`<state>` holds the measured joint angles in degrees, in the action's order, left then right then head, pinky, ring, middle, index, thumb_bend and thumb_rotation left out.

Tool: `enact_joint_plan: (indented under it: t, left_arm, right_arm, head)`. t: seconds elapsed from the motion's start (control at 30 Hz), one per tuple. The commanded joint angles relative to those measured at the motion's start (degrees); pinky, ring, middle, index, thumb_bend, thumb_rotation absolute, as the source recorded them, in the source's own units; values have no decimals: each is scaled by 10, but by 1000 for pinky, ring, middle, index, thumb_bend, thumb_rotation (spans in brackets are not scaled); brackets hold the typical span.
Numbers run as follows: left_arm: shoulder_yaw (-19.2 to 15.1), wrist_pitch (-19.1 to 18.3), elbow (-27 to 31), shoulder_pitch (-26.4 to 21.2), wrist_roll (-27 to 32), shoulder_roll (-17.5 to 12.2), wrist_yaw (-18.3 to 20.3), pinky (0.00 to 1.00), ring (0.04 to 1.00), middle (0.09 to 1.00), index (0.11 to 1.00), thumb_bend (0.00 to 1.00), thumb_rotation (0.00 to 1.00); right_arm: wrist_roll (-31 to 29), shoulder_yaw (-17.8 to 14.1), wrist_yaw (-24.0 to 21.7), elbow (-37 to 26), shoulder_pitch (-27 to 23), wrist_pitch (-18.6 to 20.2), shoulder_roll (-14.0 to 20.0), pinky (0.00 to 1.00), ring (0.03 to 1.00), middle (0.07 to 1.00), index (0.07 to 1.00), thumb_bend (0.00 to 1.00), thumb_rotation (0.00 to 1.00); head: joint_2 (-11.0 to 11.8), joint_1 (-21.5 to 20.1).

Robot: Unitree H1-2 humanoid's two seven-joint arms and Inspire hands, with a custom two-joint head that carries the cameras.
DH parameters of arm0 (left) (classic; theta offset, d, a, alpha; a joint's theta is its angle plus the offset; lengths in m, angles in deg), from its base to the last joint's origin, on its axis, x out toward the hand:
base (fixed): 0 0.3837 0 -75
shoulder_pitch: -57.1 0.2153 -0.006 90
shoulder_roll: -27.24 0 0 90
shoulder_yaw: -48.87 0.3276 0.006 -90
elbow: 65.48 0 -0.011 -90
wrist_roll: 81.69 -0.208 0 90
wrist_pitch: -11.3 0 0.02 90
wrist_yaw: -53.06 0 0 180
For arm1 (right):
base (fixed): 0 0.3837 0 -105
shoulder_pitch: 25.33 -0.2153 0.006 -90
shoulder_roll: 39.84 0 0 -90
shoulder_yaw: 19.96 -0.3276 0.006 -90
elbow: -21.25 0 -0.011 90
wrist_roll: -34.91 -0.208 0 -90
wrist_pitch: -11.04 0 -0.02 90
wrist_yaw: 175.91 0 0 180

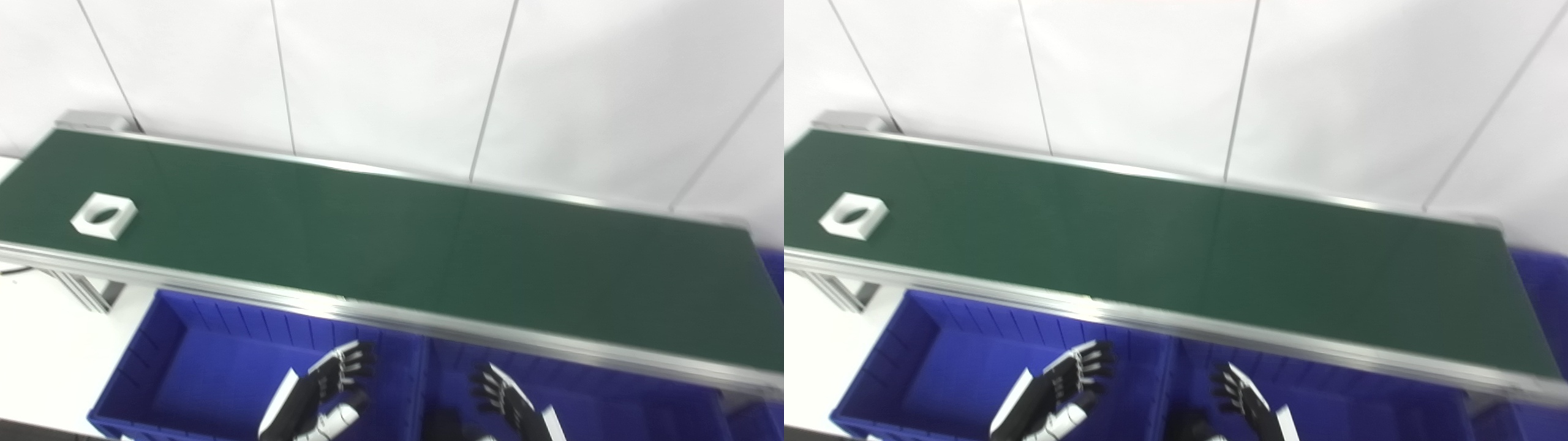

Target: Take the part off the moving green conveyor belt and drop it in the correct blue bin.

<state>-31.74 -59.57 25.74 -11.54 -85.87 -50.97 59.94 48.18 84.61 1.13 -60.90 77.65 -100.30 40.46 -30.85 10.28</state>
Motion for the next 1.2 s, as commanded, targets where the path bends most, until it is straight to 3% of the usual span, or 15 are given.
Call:
enact_joint_plan:
  t: [0.0, 0.33, 0.63, 1.17]
  left_arm:
    - [0, 24, 8, -3, -2, 0, -5, 648, 739, 794, 824, 672, 645]
    - [-3, 41, -21, -13, -8, -1, -6, 643, 738, 786, 811, 665, 579]
    - [-5, 51, -42, -23, -5, 4, -7, 610, 711, 773, 796, 619, 429]
    - [-7, 59, -55, -33, -12, 6, -9, 607, 706, 767, 785, 647, 355]
  right_arm:
    - [-4, -2, 6, -3, -8, -37, -4, 687, 764, 808, 854, 599, 618]
    - [-6, 2, 14, 29, -16, -55, 0, 674, 765, 809, 861, 628, 639]
    - [-24, 2, 13, 48, -25, -55, 1, 694, 768, 809, 866, 587, 602]
    - [-31, 3, 12, 63, -36, -55, 6, 693, 774, 813, 876, 540, 572]
  head:
    - [-1, 1]
    - [42, 45]
    - [61, 67]
    - [70, 82]
